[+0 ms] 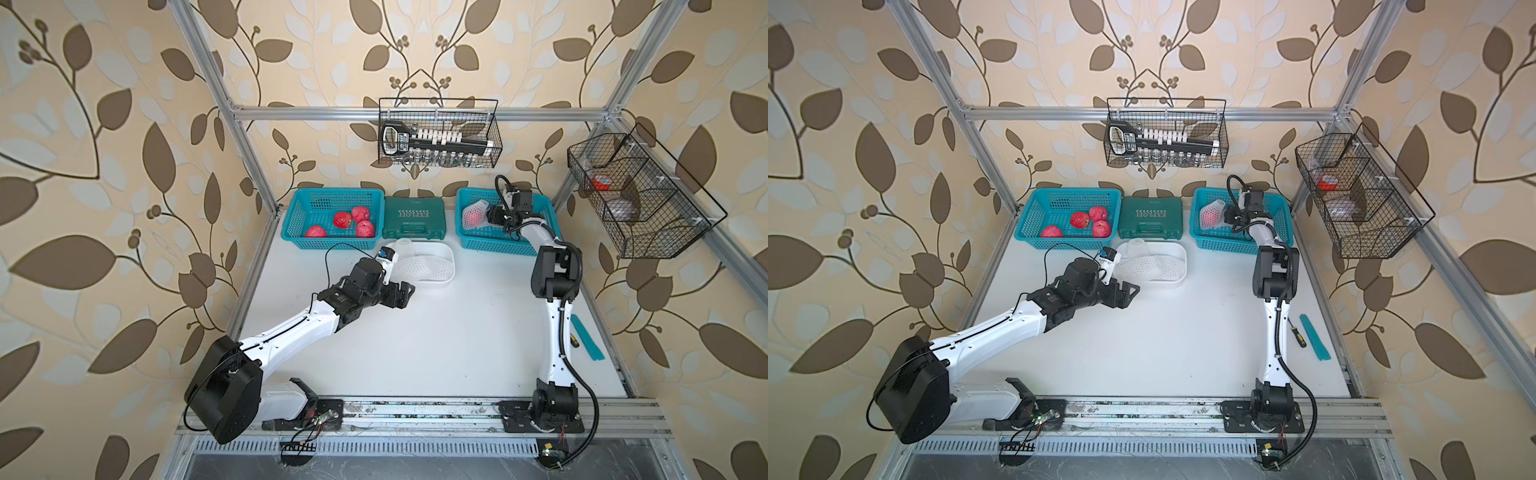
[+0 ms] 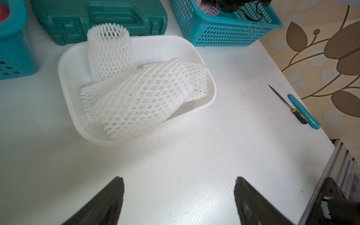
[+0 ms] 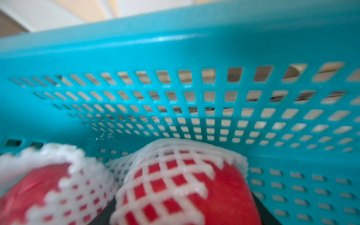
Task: Remove foam nets from apples
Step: Pick up the apple from the basket.
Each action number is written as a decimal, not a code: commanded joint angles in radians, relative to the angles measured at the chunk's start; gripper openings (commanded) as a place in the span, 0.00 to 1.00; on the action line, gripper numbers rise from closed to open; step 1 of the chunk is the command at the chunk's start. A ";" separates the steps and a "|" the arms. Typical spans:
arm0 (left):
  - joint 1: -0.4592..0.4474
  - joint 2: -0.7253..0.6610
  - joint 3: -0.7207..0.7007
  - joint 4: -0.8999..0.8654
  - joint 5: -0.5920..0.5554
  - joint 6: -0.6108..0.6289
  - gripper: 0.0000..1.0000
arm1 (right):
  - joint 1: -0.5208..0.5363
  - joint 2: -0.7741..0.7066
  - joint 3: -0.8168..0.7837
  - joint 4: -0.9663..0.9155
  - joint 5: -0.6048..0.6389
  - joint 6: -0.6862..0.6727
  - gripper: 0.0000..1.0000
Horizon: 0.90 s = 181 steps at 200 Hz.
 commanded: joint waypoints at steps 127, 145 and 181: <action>-0.011 -0.080 0.017 -0.028 -0.029 0.022 0.90 | -0.006 -0.366 -0.246 0.055 0.056 -0.033 0.63; -0.011 -0.089 0.013 -0.027 -0.026 0.021 0.91 | -0.006 -0.406 -0.261 0.033 0.052 -0.032 0.63; -0.012 -0.108 -0.008 -0.006 -0.026 0.032 0.91 | -0.002 -0.541 -0.380 0.039 -0.001 0.003 0.63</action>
